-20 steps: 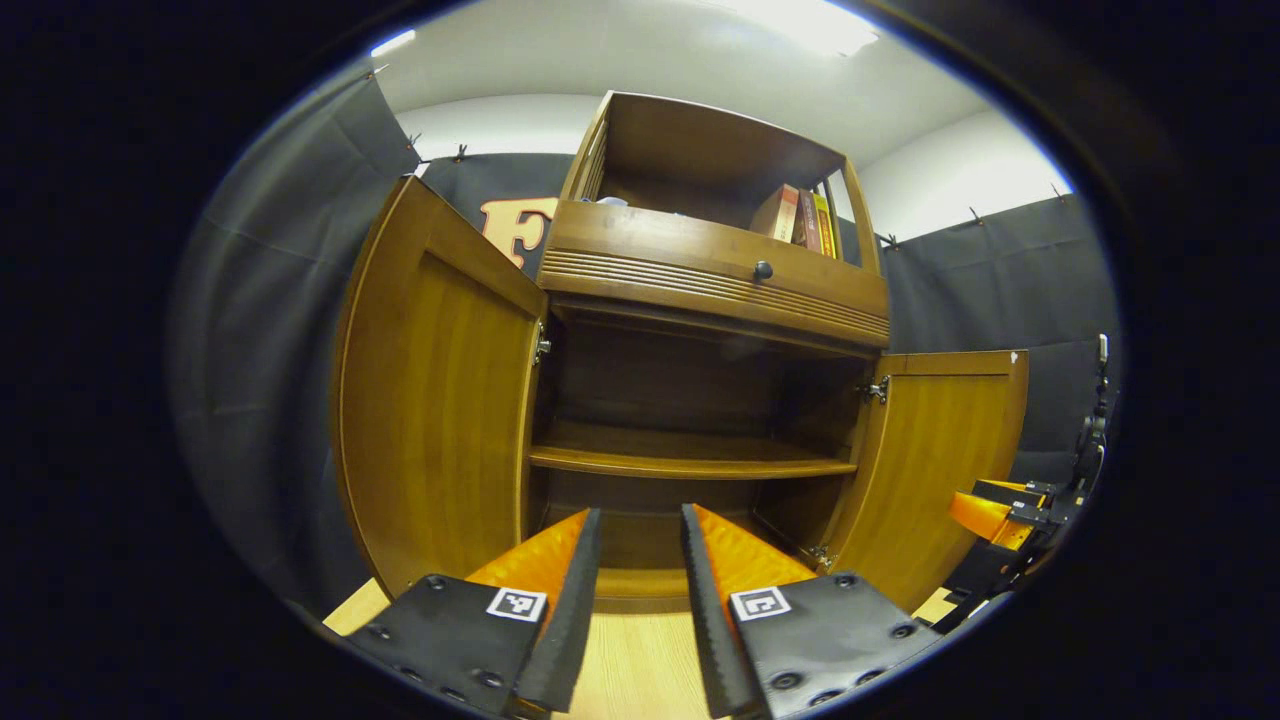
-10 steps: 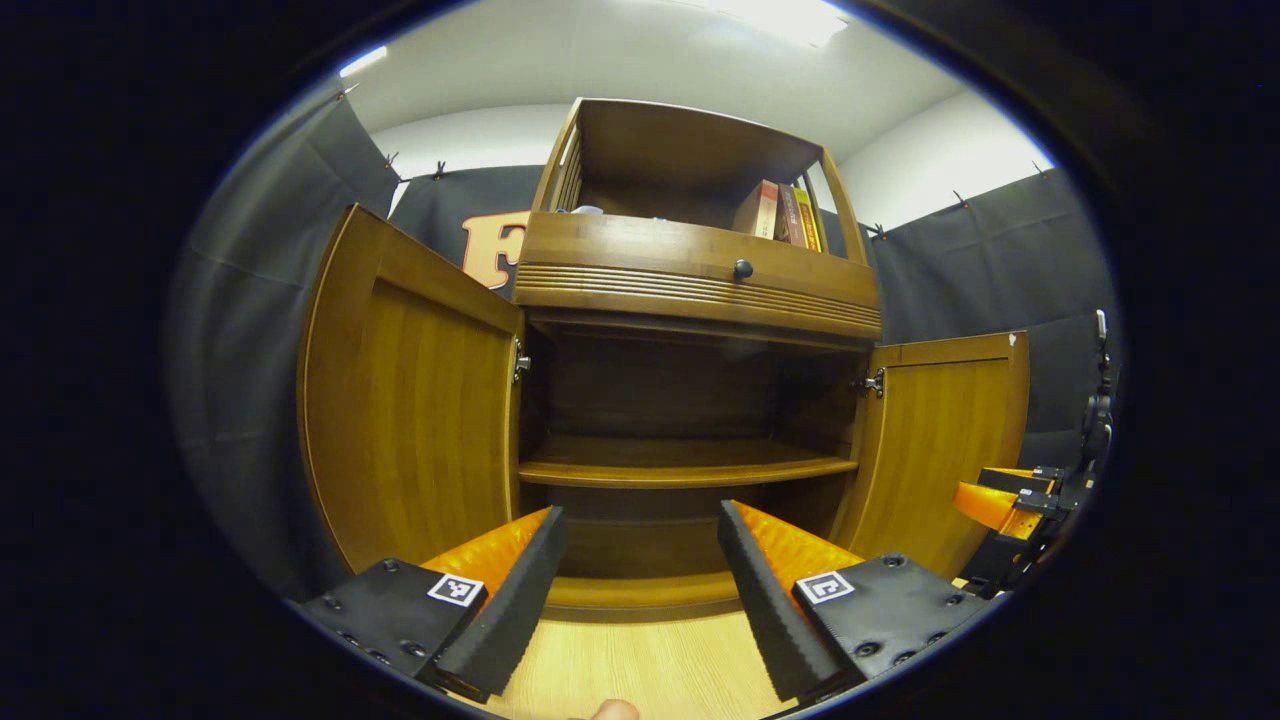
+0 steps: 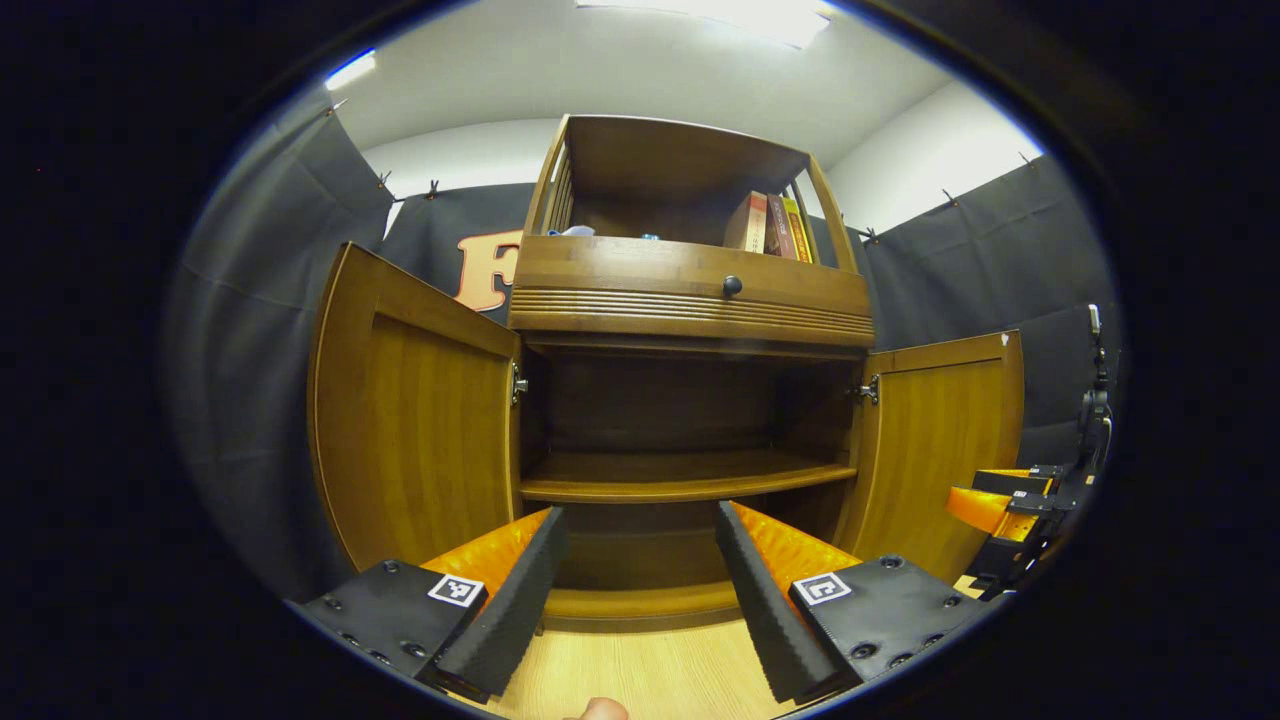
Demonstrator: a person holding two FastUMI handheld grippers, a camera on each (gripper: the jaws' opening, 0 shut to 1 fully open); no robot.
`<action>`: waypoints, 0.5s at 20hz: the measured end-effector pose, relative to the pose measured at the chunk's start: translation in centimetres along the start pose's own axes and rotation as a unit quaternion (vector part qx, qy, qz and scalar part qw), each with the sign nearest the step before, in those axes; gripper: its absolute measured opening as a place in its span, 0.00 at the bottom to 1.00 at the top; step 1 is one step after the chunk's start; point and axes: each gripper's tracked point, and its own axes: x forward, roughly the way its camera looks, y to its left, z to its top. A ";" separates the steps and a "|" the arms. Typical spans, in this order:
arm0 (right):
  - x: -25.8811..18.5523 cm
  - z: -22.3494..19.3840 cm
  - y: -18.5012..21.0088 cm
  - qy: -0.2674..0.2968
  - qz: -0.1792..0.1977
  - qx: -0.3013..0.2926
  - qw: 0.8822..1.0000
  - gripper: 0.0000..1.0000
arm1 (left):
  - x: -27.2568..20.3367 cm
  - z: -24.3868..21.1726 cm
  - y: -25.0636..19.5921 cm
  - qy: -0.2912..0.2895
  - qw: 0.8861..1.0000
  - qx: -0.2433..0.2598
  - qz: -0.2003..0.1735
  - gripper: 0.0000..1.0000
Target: Open the right door of the double-door shoe cabinet with the right hand, and open the left door with the left hand.
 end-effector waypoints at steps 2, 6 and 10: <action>-0.1 0.2 0.1 -0.002 0.000 -0.001 1.000 0.92 | 0.0 0.2 0.1 -0.003 1.000 0.001 0.001 0.95; -0.1 0.3 0.1 -0.003 0.000 -0.003 1.000 0.92 | -0.1 0.4 0.0 -0.006 1.000 0.002 0.001 0.95; 0.0 0.1 0.0 -0.002 0.000 -0.002 1.000 0.92 | -0.1 0.1 -0.1 -0.003 1.000 0.002 -0.003 0.96</action>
